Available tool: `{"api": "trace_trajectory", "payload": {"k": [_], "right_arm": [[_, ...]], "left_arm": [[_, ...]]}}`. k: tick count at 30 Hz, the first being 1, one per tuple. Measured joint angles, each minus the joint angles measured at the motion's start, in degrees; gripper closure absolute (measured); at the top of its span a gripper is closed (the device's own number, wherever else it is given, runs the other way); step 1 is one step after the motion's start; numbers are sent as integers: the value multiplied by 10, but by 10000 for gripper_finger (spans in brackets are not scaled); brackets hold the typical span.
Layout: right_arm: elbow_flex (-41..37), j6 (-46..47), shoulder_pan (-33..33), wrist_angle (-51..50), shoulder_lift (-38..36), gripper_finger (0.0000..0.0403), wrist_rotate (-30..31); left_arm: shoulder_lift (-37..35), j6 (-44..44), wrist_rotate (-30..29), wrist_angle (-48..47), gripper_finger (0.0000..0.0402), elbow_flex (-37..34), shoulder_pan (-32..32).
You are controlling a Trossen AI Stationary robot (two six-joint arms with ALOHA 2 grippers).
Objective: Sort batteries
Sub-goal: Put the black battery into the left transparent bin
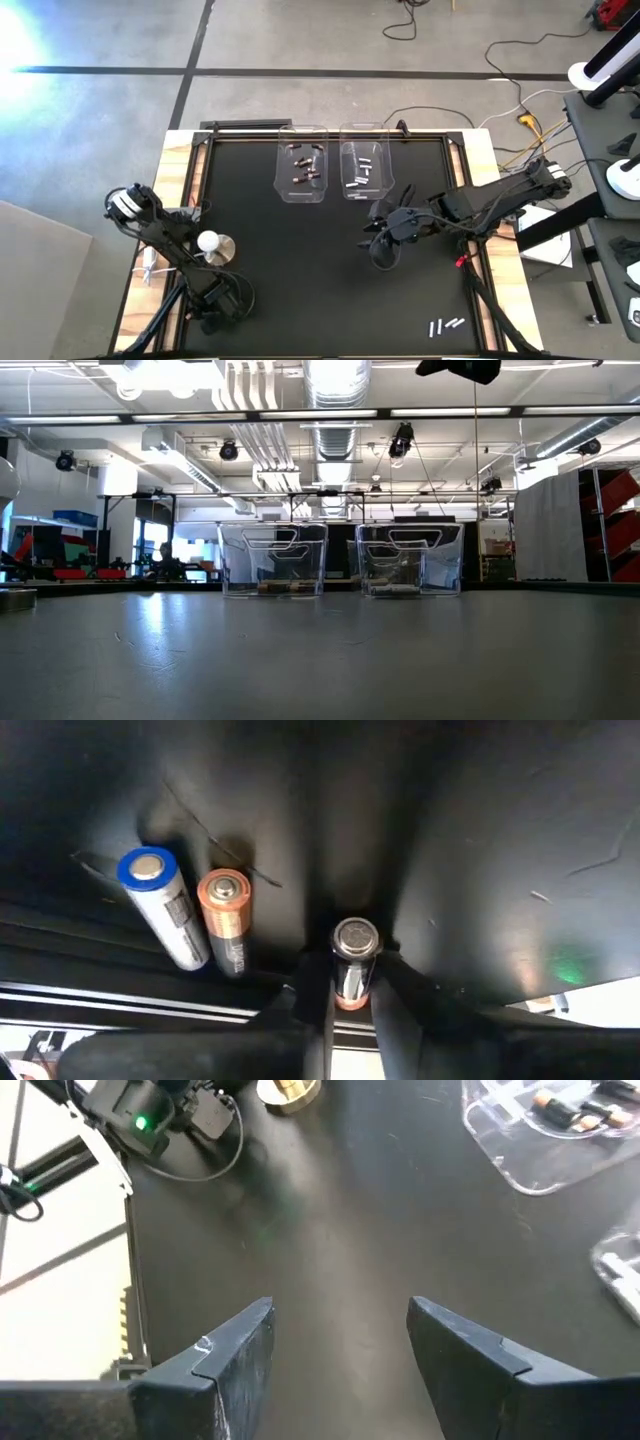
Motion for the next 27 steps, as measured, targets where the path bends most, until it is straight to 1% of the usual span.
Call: {"api": "trace_trajectory", "payload": {"k": [4,8,11,14,18,22,24,27], "right_arm": [[0,-2,0,-46,-32,184,3],[0,-5,0,-96,-71,184,8],[0,-14,0,-128,-104,184,38],[0,-27,0,-153,-140,184,85],[0,-47,0,-163,-185,184,155],[0,-106,0,-161,-214,184,194],[0,-144,0,-161,-221,184,212],[0,-198,0,-162,-224,184,228]], "left_arm": [[-6,-1,-8,-14,377,14,-2],[-8,-1,-18,-58,372,57,-2],[-9,-2,-19,-98,373,94,-3],[-9,-19,-47,-116,373,139,1],[-9,-78,-123,-119,373,196,18],[-10,-126,-209,-120,373,257,54],[-10,-135,-262,-120,373,289,76],[-10,-129,-357,-119,373,337,111]]}}
